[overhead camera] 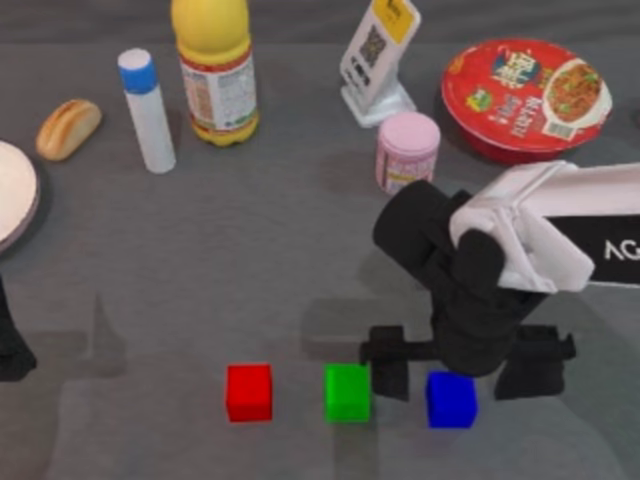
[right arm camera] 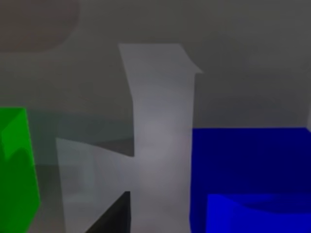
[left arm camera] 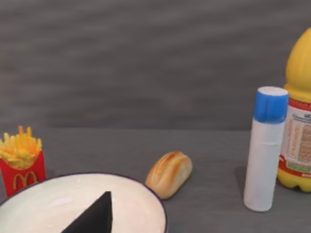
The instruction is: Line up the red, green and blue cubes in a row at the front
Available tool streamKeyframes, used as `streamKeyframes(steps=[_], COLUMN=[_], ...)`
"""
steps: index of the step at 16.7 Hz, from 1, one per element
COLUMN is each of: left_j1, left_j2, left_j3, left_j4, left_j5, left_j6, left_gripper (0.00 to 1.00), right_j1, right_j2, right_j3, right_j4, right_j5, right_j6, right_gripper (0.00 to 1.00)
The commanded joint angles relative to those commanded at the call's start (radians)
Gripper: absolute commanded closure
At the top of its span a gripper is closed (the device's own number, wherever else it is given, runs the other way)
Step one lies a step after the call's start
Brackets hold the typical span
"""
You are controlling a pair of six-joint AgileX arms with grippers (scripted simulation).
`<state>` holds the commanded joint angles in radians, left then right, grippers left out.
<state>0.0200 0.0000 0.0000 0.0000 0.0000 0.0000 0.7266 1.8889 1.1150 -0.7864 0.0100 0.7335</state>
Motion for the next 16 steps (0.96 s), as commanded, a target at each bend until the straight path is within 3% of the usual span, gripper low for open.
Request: streamKeyframes(steps=[8,16], left_j1=[0.000,0.000], left_j2=[0.000,0.000], left_j3=[0.000,0.000], left_j4=[0.000,0.000], left_j5=[0.000,0.000], left_j6=[0.000,0.000], left_gripper=[0.00,0.00], right_j1=[0.001,0.009], right_j2=[-0.006,-0.107], right_j3=[0.015,0.162], right_j4=[-0.017,-0.269], right_j5=[0.000,0.000], right_j6=[0.000,-0.001], right_gripper=[0.00,0.00])
